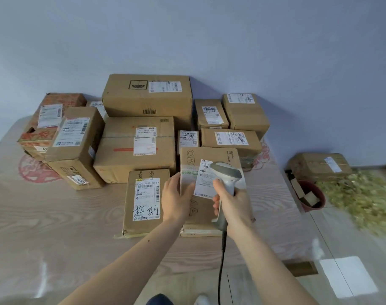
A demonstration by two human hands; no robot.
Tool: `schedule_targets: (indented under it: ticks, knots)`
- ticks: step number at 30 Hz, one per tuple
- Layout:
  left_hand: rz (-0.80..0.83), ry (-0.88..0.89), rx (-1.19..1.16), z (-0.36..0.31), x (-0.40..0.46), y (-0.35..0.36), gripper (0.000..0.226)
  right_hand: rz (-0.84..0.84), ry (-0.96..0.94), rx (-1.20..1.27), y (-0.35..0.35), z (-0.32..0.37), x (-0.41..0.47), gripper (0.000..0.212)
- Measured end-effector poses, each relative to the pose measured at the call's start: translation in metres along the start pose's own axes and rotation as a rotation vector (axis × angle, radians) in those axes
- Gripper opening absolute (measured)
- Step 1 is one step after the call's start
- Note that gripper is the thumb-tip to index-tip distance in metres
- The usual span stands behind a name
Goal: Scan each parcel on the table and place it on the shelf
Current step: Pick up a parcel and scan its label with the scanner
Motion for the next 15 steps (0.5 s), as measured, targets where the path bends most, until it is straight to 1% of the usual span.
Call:
schedule_targets:
  ticks: [3,7,11,15]
  knots:
    - [0.082,-0.025,0.022,0.016,0.003,0.004,0.054,-0.007,0.014,0.021,0.008,-0.003,-0.002,0.037]
    - [0.165,-0.119,-0.038,0.036,0.001,0.015,0.054,-0.006,0.048,-0.002,0.016,-0.008,0.0,0.039]
    - [0.17,-0.16,-0.12,0.049,0.004,0.022,0.048,-0.019,0.041,-0.009,0.019,-0.008,0.001,0.036]
    - [0.159,-0.167,-0.18,0.047,0.003,0.02,0.054,-0.017,0.057,-0.002,0.021,-0.009,0.004,0.035]
Point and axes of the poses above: each hand's wrist, its own x-axis towards the middle knuckle, its own y-axis out of the palm, z = x × y, the point moved 7 cm from there along x, towards the middle knuckle, and after that the axes turned 1 degree about -y, right-handed, at the moved point
